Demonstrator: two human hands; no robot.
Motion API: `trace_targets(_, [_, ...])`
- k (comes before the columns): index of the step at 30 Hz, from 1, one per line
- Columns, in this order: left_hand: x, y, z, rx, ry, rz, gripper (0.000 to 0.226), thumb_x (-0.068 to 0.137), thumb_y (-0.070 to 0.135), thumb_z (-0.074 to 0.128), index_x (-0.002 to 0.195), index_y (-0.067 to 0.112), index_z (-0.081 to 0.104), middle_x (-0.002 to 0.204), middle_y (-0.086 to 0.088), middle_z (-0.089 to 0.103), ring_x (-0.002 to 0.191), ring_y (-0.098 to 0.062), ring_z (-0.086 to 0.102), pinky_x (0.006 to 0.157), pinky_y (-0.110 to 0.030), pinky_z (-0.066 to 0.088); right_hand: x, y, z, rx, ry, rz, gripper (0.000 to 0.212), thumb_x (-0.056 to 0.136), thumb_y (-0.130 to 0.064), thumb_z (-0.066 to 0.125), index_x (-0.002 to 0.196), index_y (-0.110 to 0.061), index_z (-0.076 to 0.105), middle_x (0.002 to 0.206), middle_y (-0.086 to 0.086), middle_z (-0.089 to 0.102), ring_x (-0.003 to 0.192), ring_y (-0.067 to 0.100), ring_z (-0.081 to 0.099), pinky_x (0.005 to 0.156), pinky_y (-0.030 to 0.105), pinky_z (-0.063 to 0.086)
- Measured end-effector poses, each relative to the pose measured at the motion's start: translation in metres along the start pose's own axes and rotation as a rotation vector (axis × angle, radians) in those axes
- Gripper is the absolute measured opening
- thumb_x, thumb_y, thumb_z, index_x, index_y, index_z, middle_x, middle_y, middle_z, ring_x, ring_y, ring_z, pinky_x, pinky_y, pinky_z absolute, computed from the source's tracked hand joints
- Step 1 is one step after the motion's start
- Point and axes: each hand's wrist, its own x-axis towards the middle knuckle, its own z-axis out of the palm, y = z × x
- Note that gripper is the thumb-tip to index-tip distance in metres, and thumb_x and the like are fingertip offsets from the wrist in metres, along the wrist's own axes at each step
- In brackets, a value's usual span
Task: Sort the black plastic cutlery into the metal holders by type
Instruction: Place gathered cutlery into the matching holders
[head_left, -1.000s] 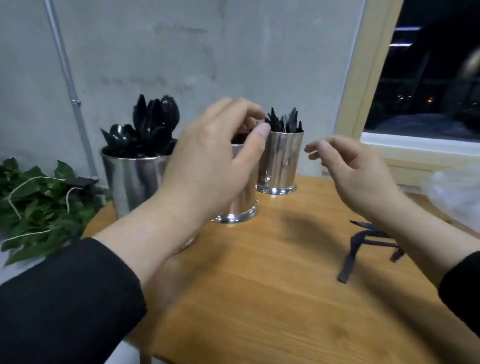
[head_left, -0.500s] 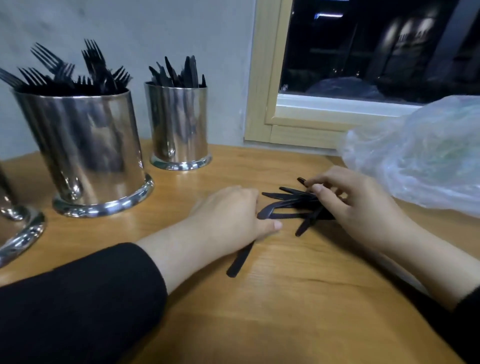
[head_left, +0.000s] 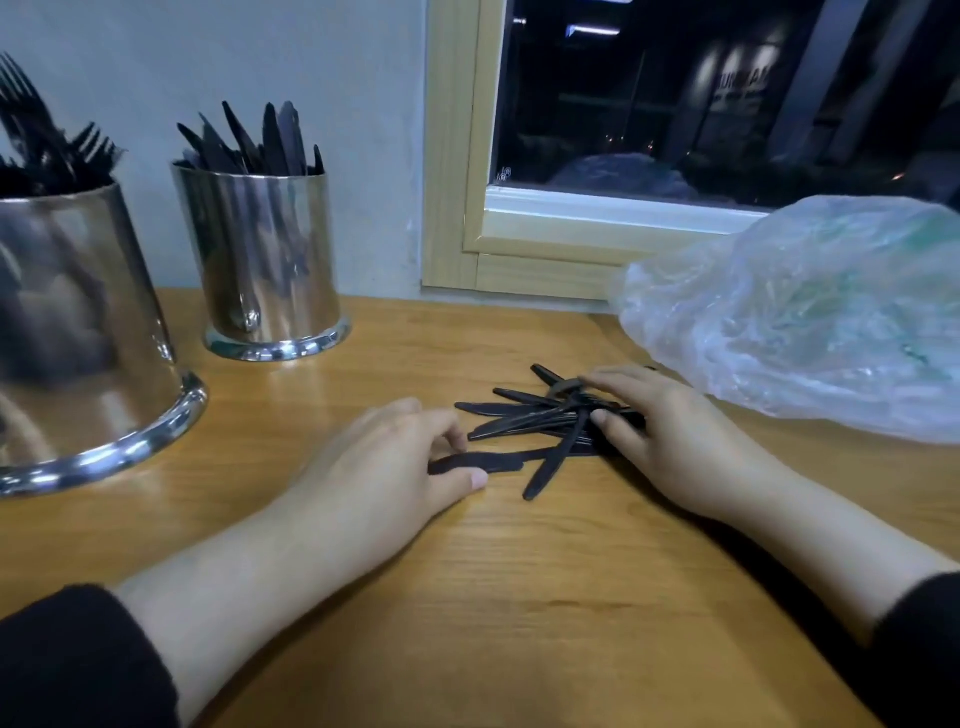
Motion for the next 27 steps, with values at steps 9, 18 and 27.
trace_targets(9, [0.014, 0.026, 0.001, -0.013, 0.270, 0.158, 0.040, 0.100, 0.052, 0.044, 0.130, 0.032, 0.062, 0.112, 0.014, 0.056, 0.112, -0.011, 0.049, 0.094, -0.032, 0.040, 0.002, -0.002, 0.000, -0.038, 0.057, -0.056, 0.028, 0.094, -0.016, 0.066, 0.121, -0.024, 0.071, 0.114, -0.008, 0.067, 0.107, 0.016, 0.061, 0.092, 0.032, 0.048])
trace_targets(18, [0.033, 0.029, 0.017, 0.069, 0.244, 0.299, 0.036, 0.104, 0.041, 0.042, 0.128, 0.028, 0.065, 0.110, 0.009, 0.065, 0.111, -0.018, 0.057, 0.089, -0.033, 0.038, -0.008, -0.012, -0.012, 0.157, 0.193, -0.208, 0.016, 0.092, -0.014, 0.072, 0.105, -0.022, 0.076, 0.092, -0.011, 0.068, 0.088, 0.008, 0.063, 0.078, 0.021, 0.047])
trace_targets(27, [0.029, 0.030, 0.019, -0.185, 0.107, 0.289, 0.025, 0.101, 0.043, 0.051, 0.096, 0.026, 0.068, 0.084, 0.014, 0.061, 0.084, -0.005, 0.055, 0.076, -0.029, 0.044, -0.009, -0.017, -0.012, 0.346, 0.176, -0.074, 0.018, 0.092, -0.015, 0.072, 0.100, -0.031, 0.075, 0.091, -0.021, 0.072, 0.088, 0.003, 0.066, 0.076, 0.011, 0.045])
